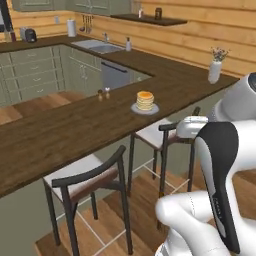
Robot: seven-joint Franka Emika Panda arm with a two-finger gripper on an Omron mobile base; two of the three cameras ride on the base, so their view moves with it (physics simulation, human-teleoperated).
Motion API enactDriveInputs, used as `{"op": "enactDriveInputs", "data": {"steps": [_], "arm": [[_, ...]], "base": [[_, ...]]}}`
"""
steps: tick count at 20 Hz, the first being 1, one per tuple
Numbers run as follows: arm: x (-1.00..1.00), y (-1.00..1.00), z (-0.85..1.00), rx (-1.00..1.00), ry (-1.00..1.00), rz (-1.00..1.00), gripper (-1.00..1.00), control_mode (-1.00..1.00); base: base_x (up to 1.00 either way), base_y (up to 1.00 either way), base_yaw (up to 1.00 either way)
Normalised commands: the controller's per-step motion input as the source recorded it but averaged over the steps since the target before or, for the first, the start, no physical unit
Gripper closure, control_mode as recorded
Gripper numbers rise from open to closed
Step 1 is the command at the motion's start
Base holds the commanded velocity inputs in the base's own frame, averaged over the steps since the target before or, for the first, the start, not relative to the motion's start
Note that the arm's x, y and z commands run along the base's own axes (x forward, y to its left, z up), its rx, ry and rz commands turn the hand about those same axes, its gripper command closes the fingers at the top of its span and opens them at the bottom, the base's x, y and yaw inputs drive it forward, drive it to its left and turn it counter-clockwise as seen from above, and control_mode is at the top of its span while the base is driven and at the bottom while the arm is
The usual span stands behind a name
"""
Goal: Take the strawberry from the fridge and place it on top of the pancake, located on the dining counter.
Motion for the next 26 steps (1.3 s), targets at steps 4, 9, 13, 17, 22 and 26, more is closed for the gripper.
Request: {"op": "enactDriveInputs", "data": {"steps": [4,9,13,17,22,26], "arm": [[0.00,0.00,0.00,0.00,0.00,0.00,1.00,1.00],[0.00,0.00,0.00,0.00,0.00,0.00,1.00,1.00],[0.00,0.00,0.00,0.00,0.00,0.00,1.00,1.00],[0.00,0.00,0.00,0.00,0.00,0.00,1.00,1.00],[0.00,0.00,0.00,0.00,0.00,0.00,1.00,1.00],[0.00,0.00,0.00,0.00,0.00,0.00,1.00,1.00]], "base": [[0.85,-0.37,0.69],[0.94,-0.40,0.58],[0.71,-0.58,0.54],[-0.15,-1.00,0.31],[-0.54,-0.71,0.06],[0.43,-0.61,0.00]]}}
